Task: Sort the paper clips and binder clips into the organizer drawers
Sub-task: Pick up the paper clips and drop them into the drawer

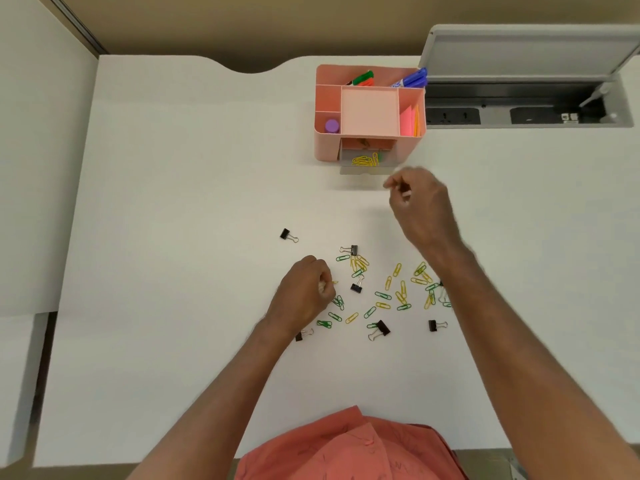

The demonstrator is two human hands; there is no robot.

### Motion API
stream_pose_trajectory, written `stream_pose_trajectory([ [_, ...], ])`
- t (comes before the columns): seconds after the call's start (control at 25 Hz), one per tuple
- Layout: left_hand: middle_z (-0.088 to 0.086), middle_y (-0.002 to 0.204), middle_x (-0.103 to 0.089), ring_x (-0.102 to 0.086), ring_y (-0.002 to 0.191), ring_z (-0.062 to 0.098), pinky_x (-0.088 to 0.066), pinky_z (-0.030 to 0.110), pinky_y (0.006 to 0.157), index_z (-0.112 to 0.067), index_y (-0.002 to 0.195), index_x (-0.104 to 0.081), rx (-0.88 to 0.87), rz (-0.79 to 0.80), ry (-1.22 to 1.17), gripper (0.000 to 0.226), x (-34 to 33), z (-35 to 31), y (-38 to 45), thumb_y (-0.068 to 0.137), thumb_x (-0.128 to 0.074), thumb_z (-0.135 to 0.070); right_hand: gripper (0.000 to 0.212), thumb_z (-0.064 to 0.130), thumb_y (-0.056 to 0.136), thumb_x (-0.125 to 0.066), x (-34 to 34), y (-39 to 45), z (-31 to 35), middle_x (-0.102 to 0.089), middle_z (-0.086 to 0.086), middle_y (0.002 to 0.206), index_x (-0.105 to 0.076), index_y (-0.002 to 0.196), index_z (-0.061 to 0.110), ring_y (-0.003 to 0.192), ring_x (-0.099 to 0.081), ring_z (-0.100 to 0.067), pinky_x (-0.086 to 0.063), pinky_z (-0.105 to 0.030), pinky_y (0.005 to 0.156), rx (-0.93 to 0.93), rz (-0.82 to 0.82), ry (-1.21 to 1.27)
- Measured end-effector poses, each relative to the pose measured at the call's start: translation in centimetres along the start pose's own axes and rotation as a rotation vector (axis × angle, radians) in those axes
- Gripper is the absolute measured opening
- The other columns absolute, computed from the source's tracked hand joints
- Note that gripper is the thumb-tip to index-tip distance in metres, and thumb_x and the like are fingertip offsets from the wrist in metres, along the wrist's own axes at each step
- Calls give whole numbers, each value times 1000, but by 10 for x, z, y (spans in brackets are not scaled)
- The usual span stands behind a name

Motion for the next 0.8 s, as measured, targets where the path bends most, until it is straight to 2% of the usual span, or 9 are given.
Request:
stream_pose_trajectory([
  [0.12,-12,83,-54,-54,77,7,-45,23,67,-24,81,-59,-7,-20,-120,10,3,-4,0,88,-63,-17,25,14,91,-62,-16,-74,-37,-60,2,118,-64,114,24,109,-58,-20,-53,-43,90,-89,185,-134],
  [0.2,-12,86,-55,-56,80,7,-50,27,71,-24,84,-61,-17,-31,-168,11,2,-8,0,90,-64,-16,47,14,89,-63,-28,-116,-50,-49,0,144,-56,135,22,133,-44,-25,-50,-44,99,-79,300,-270],
  [0.28,-12,91,-56,-57,83,7,-53,31,77,-23,90,-64,-21,-37,-202,10,1,-10,0,91,-64,-13,70,13,87,-62,-41,-144,-55,-25,-1,165,-38,153,22,152,-20,-25,-45,-40,108,-41,443,-366],
  [0.36,-11,102,-57,-56,93,9,-53,33,84,-22,102,-66,-45,-40,-191,15,2,-12,-2,91,-65,-12,85,13,86,-61,-44,-157,-57,-3,3,170,-21,160,24,157,0,-18,-40,-36,111,-18,538,-404],
  [0.44,-5,121,-55,-51,111,15,-50,35,93,-21,121,-63,-87,-36,-49,33,6,-14,-7,89,-70,-18,90,16,87,-63,-41,-159,-60,4,6,170,-13,162,26,157,5,-15,-38,-36,112,-9,595,-428],
  [0.56,5,138,-46,-45,120,26,-44,36,100,-18,144,-47,-40,37,261,77,7,-10,-16,79,-81,-41,88,24,89,-71,-37,-156,-61,-7,5,169,-21,160,26,155,-7,-19,-43,-40,110,19,601,-463],
  [0.64,7,136,-43,-46,117,28,-43,36,96,-16,147,-39,36,90,389,94,1,-9,-22,72,-83,-52,80,22,87,-76,-37,-152,-61,-24,3,163,-34,156,25,147,-23,-21,-52,-42,98,-1,540,-440],
  [0.72,8,132,-43,-46,113,27,-46,34,91,-12,144,-38,66,106,444,93,-8,-12,-28,72,-85,-49,70,18,86,-77,-40,-151,-61,-41,0,148,-46,149,22,133,-37,-23,-54,-40,90,-31,455,-382],
  [0.8,9,127,-44,-47,111,26,-47,33,87,-10,136,-43,90,73,398,75,-13,-16,-31,79,-83,-37,57,12,87,-76,-44,-152,-62,-51,-2,131,-56,141,17,121,-48,-24,-51,-34,84,-33,369,-310],
])
Point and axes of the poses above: each hand's wrist, its own y-axis towards the middle knuckle, its own x-axis out of the back of the hand, z = x × y, the point moved 6 cm from there along y, towards the middle knuckle
